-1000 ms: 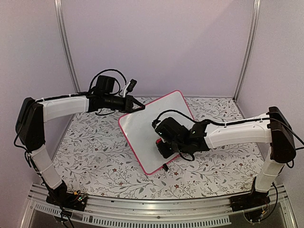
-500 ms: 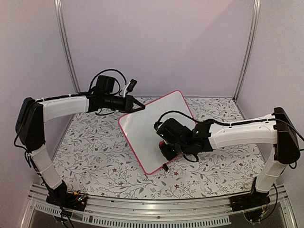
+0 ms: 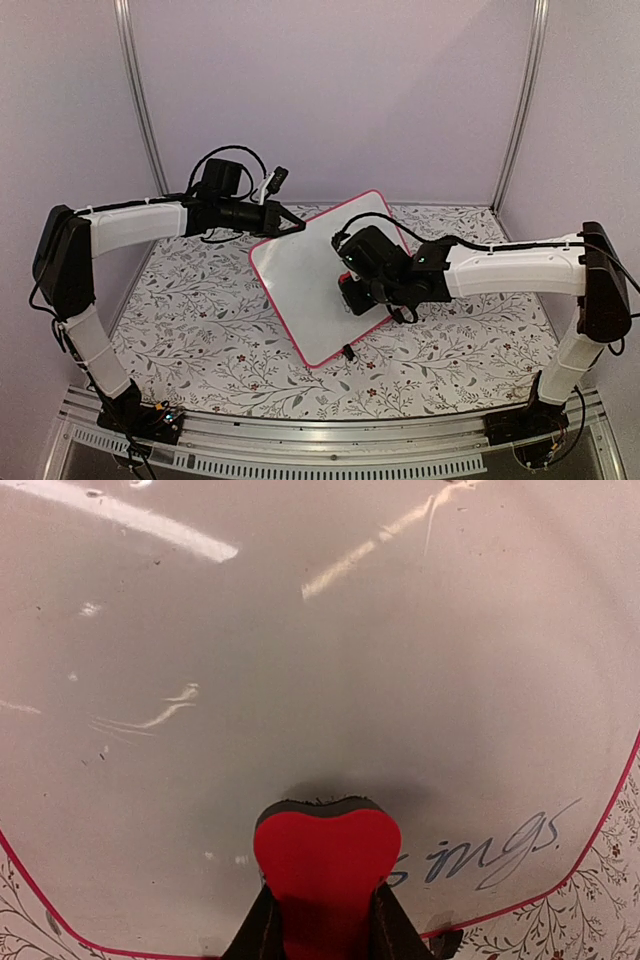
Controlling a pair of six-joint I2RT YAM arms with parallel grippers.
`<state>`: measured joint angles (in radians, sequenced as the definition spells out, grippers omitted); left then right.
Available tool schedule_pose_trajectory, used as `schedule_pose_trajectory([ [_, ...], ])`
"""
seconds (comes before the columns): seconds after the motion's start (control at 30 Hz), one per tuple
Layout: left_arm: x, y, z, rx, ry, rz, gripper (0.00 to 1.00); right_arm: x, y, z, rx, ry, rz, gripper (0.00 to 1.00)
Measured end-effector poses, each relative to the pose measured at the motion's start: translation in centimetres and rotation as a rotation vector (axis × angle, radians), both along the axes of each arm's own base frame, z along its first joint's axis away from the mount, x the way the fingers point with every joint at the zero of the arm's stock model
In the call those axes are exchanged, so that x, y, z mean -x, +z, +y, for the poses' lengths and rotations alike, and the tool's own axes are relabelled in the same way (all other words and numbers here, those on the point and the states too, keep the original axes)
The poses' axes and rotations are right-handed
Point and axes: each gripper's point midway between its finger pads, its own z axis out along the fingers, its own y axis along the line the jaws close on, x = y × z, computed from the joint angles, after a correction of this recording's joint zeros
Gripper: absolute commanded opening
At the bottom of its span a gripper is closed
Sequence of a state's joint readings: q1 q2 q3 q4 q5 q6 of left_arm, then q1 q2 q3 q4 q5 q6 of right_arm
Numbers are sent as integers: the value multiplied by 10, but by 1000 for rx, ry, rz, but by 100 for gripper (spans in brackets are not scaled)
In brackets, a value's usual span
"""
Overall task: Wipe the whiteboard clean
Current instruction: Erase the whiteboard at the center of the board.
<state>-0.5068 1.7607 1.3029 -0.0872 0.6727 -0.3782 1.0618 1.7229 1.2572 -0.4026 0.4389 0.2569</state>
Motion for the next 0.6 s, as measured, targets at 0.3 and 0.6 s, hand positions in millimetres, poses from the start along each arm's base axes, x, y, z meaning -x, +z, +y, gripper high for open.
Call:
schedule_pose_trajectory([
  [0.3,0,0,0,0,0,0,0,-1,-2,1,0,-1,0,0],
  [0.6,0,0,0,0,0,0,0,-3,10,-3,-2,-9,-35,0],
])
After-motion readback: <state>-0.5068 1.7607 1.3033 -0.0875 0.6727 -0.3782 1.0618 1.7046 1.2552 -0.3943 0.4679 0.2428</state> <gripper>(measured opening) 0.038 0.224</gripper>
